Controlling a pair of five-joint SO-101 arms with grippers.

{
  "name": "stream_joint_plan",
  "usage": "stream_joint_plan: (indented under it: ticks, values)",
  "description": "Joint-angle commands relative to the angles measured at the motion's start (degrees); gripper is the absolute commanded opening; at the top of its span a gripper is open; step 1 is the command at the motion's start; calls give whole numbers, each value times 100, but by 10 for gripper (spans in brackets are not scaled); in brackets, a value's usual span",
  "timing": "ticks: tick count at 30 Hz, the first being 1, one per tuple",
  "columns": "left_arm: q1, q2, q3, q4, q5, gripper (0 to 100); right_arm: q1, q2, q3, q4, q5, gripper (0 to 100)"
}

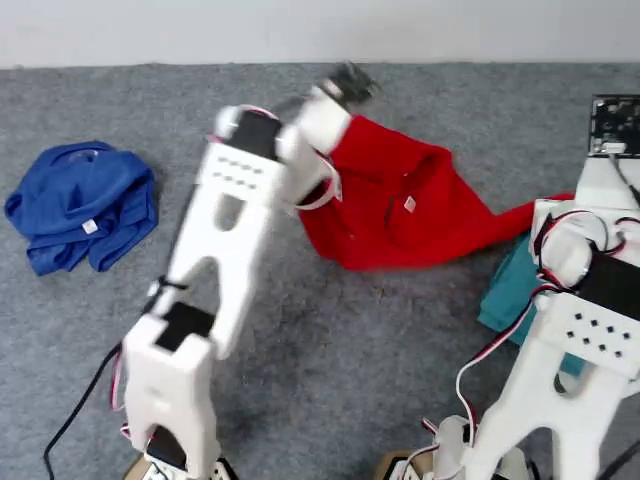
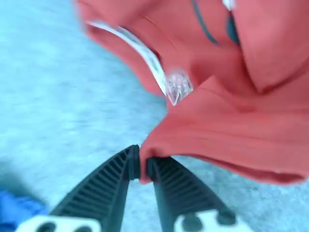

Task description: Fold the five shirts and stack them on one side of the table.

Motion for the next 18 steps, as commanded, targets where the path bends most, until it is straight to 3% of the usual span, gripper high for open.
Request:
stream_joint_plan:
  ticks: [1,12,18]
  values:
    - [-202,-1213,-207,114,-44,13,-57,-13,-44,31,-44,10]
    - [-202,-3508,-224,97,-70,13,-66,-1051,-97,-40,-44,10]
    - [-202,-4659,-215,-62,-53,13,-664,-1965,-176,-101,-35,10]
